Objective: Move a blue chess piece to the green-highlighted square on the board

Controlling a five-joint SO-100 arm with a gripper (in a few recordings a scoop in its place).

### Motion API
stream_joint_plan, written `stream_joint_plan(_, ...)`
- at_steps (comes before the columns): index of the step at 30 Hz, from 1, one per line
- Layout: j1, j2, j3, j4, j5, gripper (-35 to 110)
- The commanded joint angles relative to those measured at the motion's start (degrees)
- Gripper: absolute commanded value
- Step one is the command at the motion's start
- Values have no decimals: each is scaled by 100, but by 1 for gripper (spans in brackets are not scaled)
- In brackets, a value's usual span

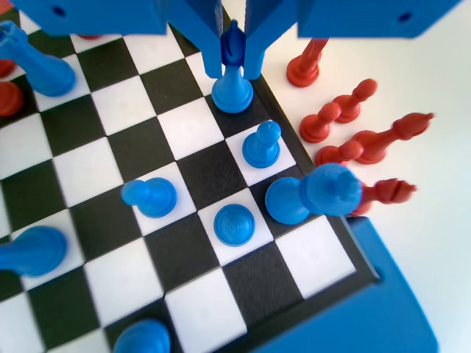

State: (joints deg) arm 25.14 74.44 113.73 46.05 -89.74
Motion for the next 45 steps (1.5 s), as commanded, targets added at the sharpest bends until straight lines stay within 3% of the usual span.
stream_joint_plan(1, 0, 360, 105, 26, -70, 1)
stream_joint_plan(22, 35, 536, -9, 316, -88, 11)
stream_joint_plan(37, -167, 1099, -1969, 2364, 105, 1)
stream_joint_plan(45, -562, 2646, -2294, 3340, -255, 1)
